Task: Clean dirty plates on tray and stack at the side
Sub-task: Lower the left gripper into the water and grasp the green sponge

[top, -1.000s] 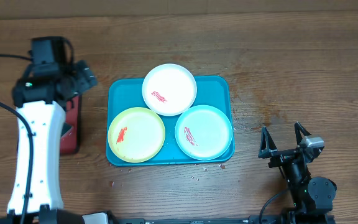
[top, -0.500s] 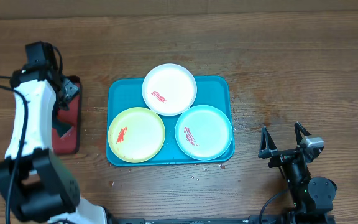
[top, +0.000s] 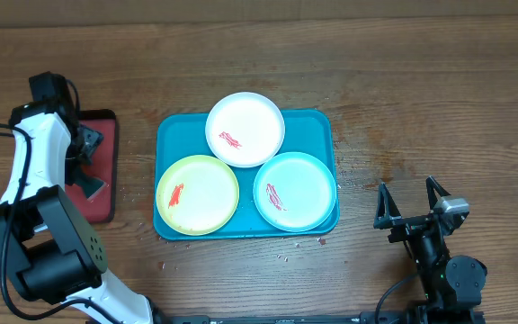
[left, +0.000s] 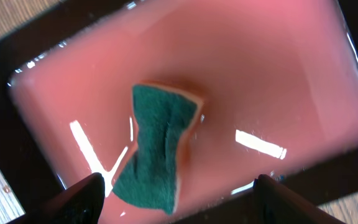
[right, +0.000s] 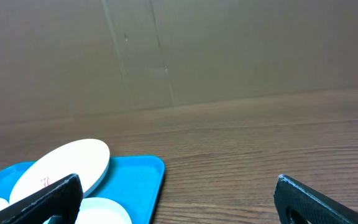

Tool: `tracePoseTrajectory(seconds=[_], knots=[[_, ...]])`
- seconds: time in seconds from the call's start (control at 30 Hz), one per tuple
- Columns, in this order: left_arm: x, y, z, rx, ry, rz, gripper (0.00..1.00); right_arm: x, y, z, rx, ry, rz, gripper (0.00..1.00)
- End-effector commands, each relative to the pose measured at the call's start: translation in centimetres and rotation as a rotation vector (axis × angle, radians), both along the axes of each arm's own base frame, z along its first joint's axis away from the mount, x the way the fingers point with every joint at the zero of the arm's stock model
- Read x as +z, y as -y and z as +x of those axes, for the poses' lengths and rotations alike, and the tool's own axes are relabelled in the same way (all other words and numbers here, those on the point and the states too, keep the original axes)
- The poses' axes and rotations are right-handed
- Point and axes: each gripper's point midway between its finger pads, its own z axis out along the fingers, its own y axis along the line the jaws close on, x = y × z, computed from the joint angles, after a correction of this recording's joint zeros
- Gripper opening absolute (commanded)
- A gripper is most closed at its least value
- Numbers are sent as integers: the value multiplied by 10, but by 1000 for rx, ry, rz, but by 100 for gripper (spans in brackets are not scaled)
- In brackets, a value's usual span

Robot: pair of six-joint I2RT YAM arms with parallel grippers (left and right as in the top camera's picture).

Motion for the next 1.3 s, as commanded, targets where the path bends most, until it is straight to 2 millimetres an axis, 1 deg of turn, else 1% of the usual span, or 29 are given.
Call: tracePoseTrajectory(seconds=[0.0,0.17,0.33,0.47,0.5,0.63,0.7,0.93,1.03,1.13,1.2,1.27], knots=[[1,-11,0,64,8,31,77,-2,3,1,-17,3,-4,100],[-6,-4,-3,82,7,-5,77,-2,3,1,-17,3,-4,100],[-8,-3,-7,82,-6,-10,77,-2,3,1,-17,3,-4,100],[-10,4,-13,73,-37,-32,76,-2,3,1,-16,3,-4,100],[-10,5,-14,71,-43,-34,77,-2,3,1,-17,3,-4,100],[-10,7,-15,67,-51,-36,84,-2,3,1,-17,3,-4,100],[-9,4,-14,68,-49,-18,85,-2,3,1,-17,3,-4,100],[-7,-6,-1,44,-6,25,84,-2,3,1,-17,3,-4,100],[-8,-17,-6,65,-20,59,82,-2,3,1,-16,3,-4,100],[-14,-27,-13,96,-48,71,81,-2,3,1,-16,3,-4,100],[-20,-32,-16,105,-67,75,81,-2,3,1,-17,3,-4,100],[-26,-32,-17,105,-80,69,81,-2,3,1,-16,3,-4,100]])
